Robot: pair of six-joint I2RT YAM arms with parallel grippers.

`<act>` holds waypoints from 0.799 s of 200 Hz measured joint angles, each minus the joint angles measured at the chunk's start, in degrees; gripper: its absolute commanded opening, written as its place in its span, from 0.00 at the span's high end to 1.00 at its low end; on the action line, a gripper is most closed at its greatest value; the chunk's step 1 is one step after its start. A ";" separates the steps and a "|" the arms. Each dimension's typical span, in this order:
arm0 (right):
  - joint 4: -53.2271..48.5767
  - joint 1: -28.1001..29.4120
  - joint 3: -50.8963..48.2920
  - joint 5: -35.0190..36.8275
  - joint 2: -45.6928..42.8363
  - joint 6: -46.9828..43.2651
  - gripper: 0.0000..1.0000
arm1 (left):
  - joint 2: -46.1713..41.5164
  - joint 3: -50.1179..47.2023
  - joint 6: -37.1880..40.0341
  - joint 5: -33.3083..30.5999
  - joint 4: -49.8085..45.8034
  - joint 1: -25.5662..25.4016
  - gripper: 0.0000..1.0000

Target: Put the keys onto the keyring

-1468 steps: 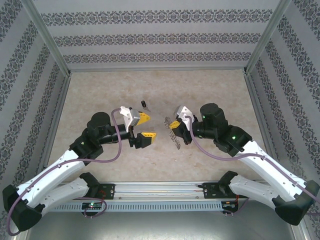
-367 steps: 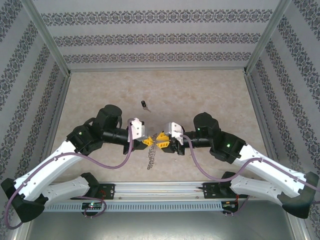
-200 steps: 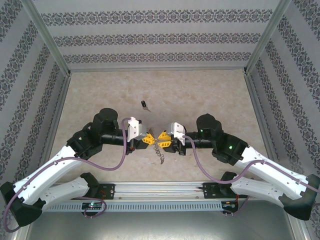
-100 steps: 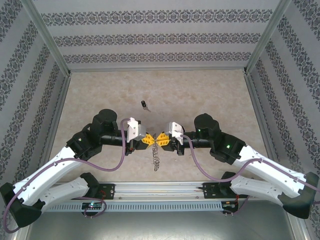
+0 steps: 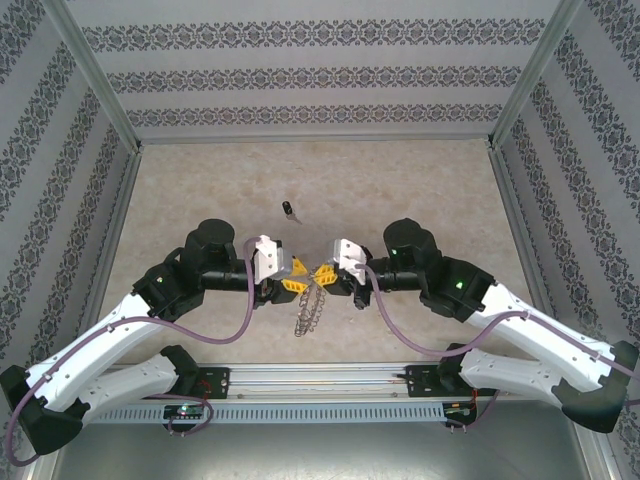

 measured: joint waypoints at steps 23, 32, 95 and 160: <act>-6.73 0.00 5.38 1.68 2.99 -2.45 1.00 | 0.44 0.33 1.07 -2.10 -1.20 -0.04 0.65; -9.18 0.09 7.23 2.34 4.07 -3.39 1.00 | 0.68 0.33 1.38 -2.75 -1.64 -0.04 0.65; -23.63 3.65 17.73 8.68 12.04 -8.07 1.00 | 0.94 0.37 2.21 -4.26 -2.08 -0.09 0.70; -27.43 5.16 21.62 10.43 14.58 -8.17 1.00 | 0.85 0.37 2.10 -2.34 -1.92 -0.09 0.73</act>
